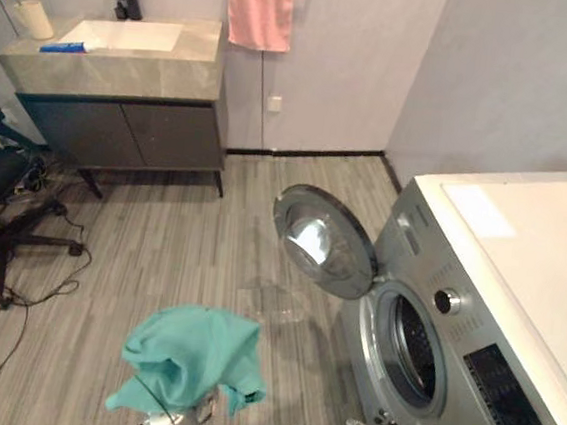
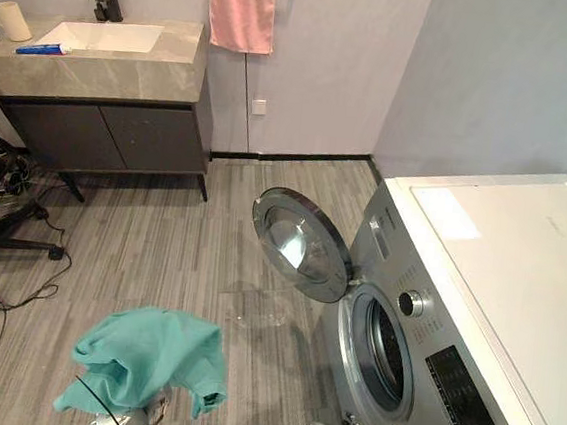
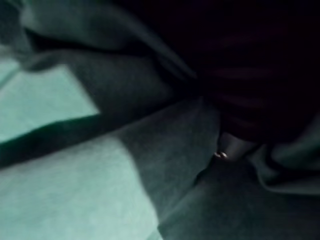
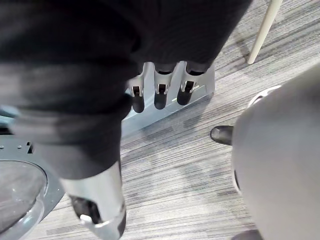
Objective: Pick up the laundry basket with both hands and put the clothes into the washing machine.
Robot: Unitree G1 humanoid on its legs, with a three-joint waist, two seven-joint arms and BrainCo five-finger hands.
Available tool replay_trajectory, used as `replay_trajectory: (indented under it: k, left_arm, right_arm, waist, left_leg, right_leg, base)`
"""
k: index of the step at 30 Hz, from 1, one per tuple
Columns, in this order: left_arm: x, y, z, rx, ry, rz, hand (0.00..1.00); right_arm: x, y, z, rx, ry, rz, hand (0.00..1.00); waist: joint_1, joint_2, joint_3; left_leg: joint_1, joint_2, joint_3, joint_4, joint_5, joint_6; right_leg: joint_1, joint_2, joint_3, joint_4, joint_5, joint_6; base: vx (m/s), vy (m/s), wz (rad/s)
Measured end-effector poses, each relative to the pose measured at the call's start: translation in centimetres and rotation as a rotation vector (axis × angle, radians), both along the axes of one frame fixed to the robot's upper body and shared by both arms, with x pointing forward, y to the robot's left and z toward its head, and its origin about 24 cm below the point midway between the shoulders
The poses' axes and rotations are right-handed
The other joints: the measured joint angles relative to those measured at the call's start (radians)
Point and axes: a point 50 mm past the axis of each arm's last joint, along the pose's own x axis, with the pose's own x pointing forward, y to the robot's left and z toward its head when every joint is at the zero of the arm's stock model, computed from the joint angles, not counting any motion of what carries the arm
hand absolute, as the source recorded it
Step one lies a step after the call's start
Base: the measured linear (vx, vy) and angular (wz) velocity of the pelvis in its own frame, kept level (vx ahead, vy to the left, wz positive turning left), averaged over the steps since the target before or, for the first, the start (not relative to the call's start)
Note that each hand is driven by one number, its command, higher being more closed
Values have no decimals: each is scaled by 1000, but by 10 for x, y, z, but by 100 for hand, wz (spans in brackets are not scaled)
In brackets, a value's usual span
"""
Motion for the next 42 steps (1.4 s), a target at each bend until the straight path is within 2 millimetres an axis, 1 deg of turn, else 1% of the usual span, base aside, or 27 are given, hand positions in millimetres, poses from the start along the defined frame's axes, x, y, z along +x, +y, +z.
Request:
replay_trajectory:
  k: [3, 5, 6, 7, 8, 10, 11, 12, 13, 14, 17, 18, 20, 23, 24, 26, 28, 29, 30, 31, 33, 34, 35, 36, 37, 39, 42]
  left_arm:
    - [6, -5, 2, -24, -14, 30, 100]
    - [10, -13, 4, -32, -28, -7, 100]
    - [16, -21, 7, -41, -47, -46, 100]
    - [18, -25, 8, -44, -53, -68, 100]
    - [15, -27, 5, -45, -34, -78, 100]
    - [9, -27, 2, -41, -15, -85, 100]
    - [8, -22, 0, -19, -4, -103, 100]
    - [8, -20, 1, -13, -5, -106, 100]
    - [10, -17, 2, 5, -11, -122, 100]
    - [16, -20, 4, 16, -22, -162, 100]
    - [24, -34, 8, 0, -39, -219, 100]
    - [27, -39, 10, -2, -49, -239, 100]
    - [30, -48, 17, -32, -83, -233, 100]
    - [33, -51, 24, -62, -120, -210, 100]
    - [32, -50, 24, -60, -118, -208, 100]
    - [33, -50, 24, -58, -122, -208, 100]
    - [33, -51, 24, -60, -121, -213, 100]
    - [31, -51, 21, -59, -111, -208, 100]
    - [31, -52, 19, -61, -103, -204, 100]
    - [29, -52, 16, -68, -88, -197, 100]
    - [31, -45, 12, -58, -73, -165, 100]
    - [32, -42, 13, -51, -77, -156, 100]
    - [30, -39, 12, -37, -71, -161, 100]
    - [30, -37, 11, -30, -69, -166, 100]
    - [30, -33, 10, -14, -65, -169, 100]
    - [29, -31, 9, -4, -58, -181, 100]
    - [29, -30, -5, -5, -2, -241, 100]
  right_arm:
    - [4, -15, 1, -36, 7, -45, 0]
    - [-2, -22, 1, -41, 21, -85, 0]
    - [-11, -28, 0, -46, 41, -129, 0]
    - [-16, -32, 0, -50, 48, -153, 0]
    - [-17, -37, 1, -52, 36, -191, 0]
    - [-13, -33, 2, -43, 19, -193, 0]
    - [-13, -27, 1, -26, 11, -203, 0]
    - [-12, -25, 1, -23, 9, -204, 0]
    - [-11, -18, 1, -7, -1, -209, 0]
    - [-10, -14, 2, 6, -14, -233, 0]
    - [-17, -14, 2, 9, -17, -277, 0]
    - [-17, -14, 5, 7, -41, -286, 0]
    - [-13, -19, 11, -12, -80, -281, 0]
    - [-7, -18, 14, -22, -102, -220, 0]
    - [0, -15, 15, -19, -114, -193, 0]
    - [8, -9, 16, -7, -131, -176, 0]
    - [11, -2, 16, 0, -129, -144, 0]
    - [10, -2, 13, 2, -111, -121, 0]
    - [11, -3, 13, -3, -110, -114, 0]
    - [13, -5, 15, -11, -117, -108, 0]
    - [11, 0, 14, -4, -116, -100, 0]
    - [9, 6, 14, 8, -115, -96, 0]
    - [8, 10, 13, 17, -108, -93, 0]
    - [8, 11, 12, 20, -105, -91, 0]
    - [6, 11, 10, 23, -91, -89, 0]
    - [5, 9, 10, 19, -86, -90, 0]
    - [-4, -5, 6, -5, -46, -130, 0]
  waist:
    - [23, 50, 25]
    - [17, 63, 28]
    - [5, 56, 33]
    - [2, 52, 40]
    - [0, 40, 51]
    - [-3, 15, 72]
    - [-4, 6, 86]
    - [-4, 6, 86]
    - [-8, -14, 97]
    - [-11, -39, 104]
    - [-21, -56, 108]
    - [-34, -53, 109]
    - [-40, 8, 115]
    - [-24, 33, 116]
    - [-23, 37, 112]
    - [-15, 23, 110]
    - [-2, 7, 109]
    - [0, 12, 94]
    - [0, 23, 87]
    - [-3, 52, 75]
    - [-7, -4, 77]
    - [-1, -22, 80]
    - [-3, -41, 74]
    - [-6, -45, 75]
    - [-7, -44, 76]
    - [-7, -41, 77]
    - [-25, -30, 84]
  left_leg:
    - [-76, 32, -15, 207, -114, 15]
    - [-83, 6, -44, 216, -123, 29]
    - [-81, -28, -72, 225, -139, 53]
    - [-75, -48, -85, 227, -162, 61]
    - [-47, -77, -74, 217, -173, 76]
    - [0, -98, -66, 202, -183, 94]
    - [34, -91, -71, 200, -190, 106]
    - [38, -87, -70, 200, -191, 106]
    - [37, -71, -70, 198, -193, 106]
    - [27, -69, -72, 191, -194, 105]
    - [21, -78, -72, 205, -216, 92]
    - [19, -70, -80, 262, -256, 75]
    - [6, 13, -63, 457, -325, 51]
    - [-129, 139, -98, 872, -265, 23]
    - [-166, 166, -114, 940, -281, 39]
    - [-189, 178, -122, 867, -309, 79]
    - [-181, 137, -213, 691, -313, 86]
    - [-154, 85, -359, 517, -301, 70]
    - [-141, 80, -394, 455, -279, 50]
    - [-122, 83, -401, 407, -263, -18]
    - [-89, 47, -295, 407, -275, -39]
    - [-76, 31, -212, 406, -289, -15]
    - [-62, 19, -135, 391, -301, 5]
    - [-53, 15, -103, 381, -304, 11]
    - [-33, 15, -11, 351, -308, 26]
    - [1, 16, 66, 327, -309, 28]
    - [25, 32, 194, 327, -310, 29]
  right_leg:
    - [14, -12, -67, 42, 8, -3]
    - [19, -51, -109, 104, -20, 17]
    - [3, -111, -139, 211, -76, 22]
    - [-24, -154, -154, 317, -108, -6]
    - [-89, -235, -156, 503, -110, -59]
    - [-134, -301, -163, 652, -82, -102]
    - [-148, -284, -199, 699, -149, -72]
    - [-149, -274, -210, 698, -164, -70]
    - [-158, -228, -257, 678, -208, -63]
    - [-158, -186, -340, 598, -212, -81]
    - [-132, -141, -386, 425, -189, -119]
    - [-84, -126, -415, 363, -170, -144]
    - [-31, -66, -418, 354, -194, -138]
    - [12, -4, -335, 343, -212, -147]
    - [16, 12, -284, 330, -212, -147]
    - [1, 16, -191, 312, -200, -134]
    - [-21, 14, -90, 286, -171, -114]
    - [-56, 22, -9, 269, -147, -91]
    - [-66, 30, 24, 268, -138, -79]
    - [-87, 39, 74, 273, -127, -62]
    - [-137, -5, 154, 299, -99, -19]
    - [-172, -43, 167, 294, -77, -13]
    - [-190, -78, 123, 275, -71, -33]
    - [-189, -103, 80, 271, -73, -36]
    - [-189, -166, -101, 278, -93, -67]
    - [-180, -220, -270, 312, -110, -90]
    - [-191, -235, -357, 324, -73, -118]
  base:
    - [19, 16, 5]
    - [7, 139, 64]
    - [0, 162, 80]
    - [-29, 209, 61]
    - [-26, 177, 17]
    - [4, 179, -15]
    - [44, 116, -16]
    - [69, 43, -8]
    - [33, 6, 11]
    - [63, -6, 20]
    - [146, -50, 26]
    - [298, -97, 20]
    - [286, -53, -12]
    - [213, -39, -88]
    - [223, 46, -121]
    - [233, 112, -149]
    - [140, 191, -177]
    - [67, 233, -161]
    - [131, 357, -179]
    - [139, 381, -147]
    - [98, 357, -147]
    - [-36, 315, -152]
    - [-63, 315, -149]
    - [-140, 326, -164]
    - [-107, 237, -134]
    - [-30, 163, -138]
    - [80, 41, -130]
